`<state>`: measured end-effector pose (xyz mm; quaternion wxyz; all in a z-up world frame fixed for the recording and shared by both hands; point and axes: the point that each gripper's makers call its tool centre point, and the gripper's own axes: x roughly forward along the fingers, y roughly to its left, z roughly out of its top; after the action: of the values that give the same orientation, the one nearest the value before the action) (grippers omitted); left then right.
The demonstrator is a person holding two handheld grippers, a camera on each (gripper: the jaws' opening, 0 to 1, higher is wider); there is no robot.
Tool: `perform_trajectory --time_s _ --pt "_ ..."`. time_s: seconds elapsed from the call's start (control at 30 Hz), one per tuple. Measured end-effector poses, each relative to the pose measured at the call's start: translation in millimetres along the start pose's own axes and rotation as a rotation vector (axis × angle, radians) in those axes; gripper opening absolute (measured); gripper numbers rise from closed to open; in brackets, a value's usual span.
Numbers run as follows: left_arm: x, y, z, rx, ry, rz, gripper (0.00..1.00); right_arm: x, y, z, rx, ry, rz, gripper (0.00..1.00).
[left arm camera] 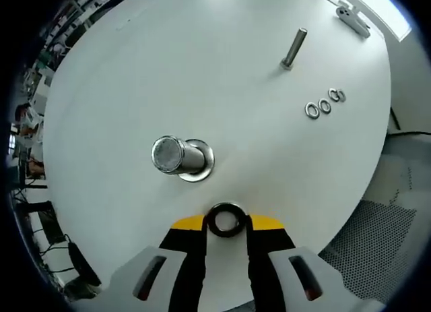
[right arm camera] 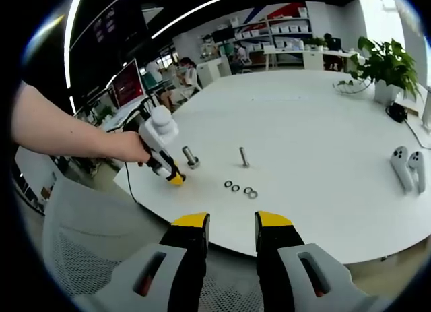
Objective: Place the washer onto the threaded stud by aligning its center hole with the stud, sliding it down to the base, and recovering from edge contact or off-axis alignment until the washer reaches the visible bottom stop.
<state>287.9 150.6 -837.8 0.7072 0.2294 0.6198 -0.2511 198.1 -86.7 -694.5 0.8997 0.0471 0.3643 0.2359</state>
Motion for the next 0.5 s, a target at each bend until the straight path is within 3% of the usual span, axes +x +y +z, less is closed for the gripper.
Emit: perform_trajectory --time_s 0.5 --pt "-3 13.2 -15.5 0.054 -0.021 -0.012 0.19 0 1 -0.5 -0.006 0.007 0.003 0.29"
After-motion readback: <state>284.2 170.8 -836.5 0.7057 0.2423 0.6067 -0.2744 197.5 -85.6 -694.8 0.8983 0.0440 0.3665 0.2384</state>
